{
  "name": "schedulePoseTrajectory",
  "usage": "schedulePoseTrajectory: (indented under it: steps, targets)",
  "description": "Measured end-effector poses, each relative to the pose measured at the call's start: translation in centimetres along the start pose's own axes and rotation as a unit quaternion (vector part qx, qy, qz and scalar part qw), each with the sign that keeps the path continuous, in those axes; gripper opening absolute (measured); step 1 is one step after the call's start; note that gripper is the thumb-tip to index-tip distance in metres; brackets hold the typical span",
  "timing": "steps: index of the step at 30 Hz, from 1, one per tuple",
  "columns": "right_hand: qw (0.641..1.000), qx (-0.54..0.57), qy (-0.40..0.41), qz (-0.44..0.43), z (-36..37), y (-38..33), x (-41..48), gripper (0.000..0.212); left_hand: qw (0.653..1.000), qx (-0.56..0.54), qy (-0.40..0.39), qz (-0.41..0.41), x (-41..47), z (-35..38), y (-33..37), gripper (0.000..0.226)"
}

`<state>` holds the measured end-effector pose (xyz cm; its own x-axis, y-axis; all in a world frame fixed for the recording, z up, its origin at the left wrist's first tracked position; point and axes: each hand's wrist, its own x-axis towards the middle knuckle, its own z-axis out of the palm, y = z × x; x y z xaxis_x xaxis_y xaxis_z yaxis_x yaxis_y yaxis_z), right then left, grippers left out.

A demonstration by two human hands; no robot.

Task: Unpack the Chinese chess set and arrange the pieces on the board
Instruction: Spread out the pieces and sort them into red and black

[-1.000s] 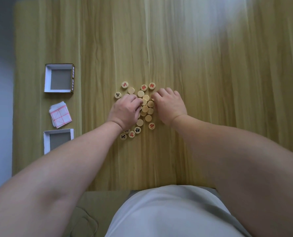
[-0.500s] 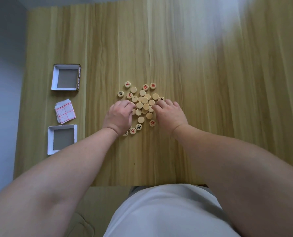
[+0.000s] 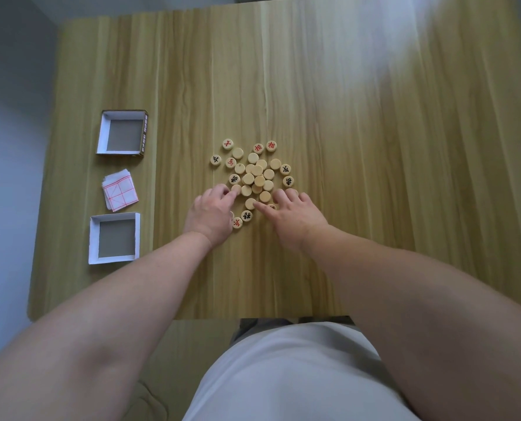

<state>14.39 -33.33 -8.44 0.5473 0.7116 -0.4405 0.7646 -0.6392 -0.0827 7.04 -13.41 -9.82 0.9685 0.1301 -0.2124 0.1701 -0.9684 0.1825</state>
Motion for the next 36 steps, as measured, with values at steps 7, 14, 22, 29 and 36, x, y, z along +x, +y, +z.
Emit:
schedulePoseTrajectory:
  steps: [7, 14, 22, 29, 36]
  targets:
    - [1.000, -0.007, -0.003, 0.008, 0.7, -0.5, -0.2, 0.080, 0.999, 0.038, -0.026, 0.005, -0.3, 0.0, 0.6, 0.065]
    - [1.000, -0.016, -0.026, -0.005, 0.3, -1.0, 0.0, 0.073, 0.994, 0.079, -0.081, -0.004, -0.1, -0.2, 1.3, 0.068]
    - [1.000, 0.004, -0.006, 0.014, 0.1, -1.1, -0.7, 0.063, 0.993, 0.076, -0.087, 0.000, -0.7, -0.7, 1.1, 0.065]
    - [1.000, 0.007, 0.013, 0.001, 0.1, -0.7, -1.6, 0.051, 0.996, 0.046, -0.079, 0.024, -1.1, -0.7, 1.0, 0.059]
    - [0.999, 0.002, 0.044, 0.013, -0.5, -0.6, -1.1, 0.041, 0.999, 0.000, 0.028, 0.020, 0.3, -0.4, 1.4, 0.024]
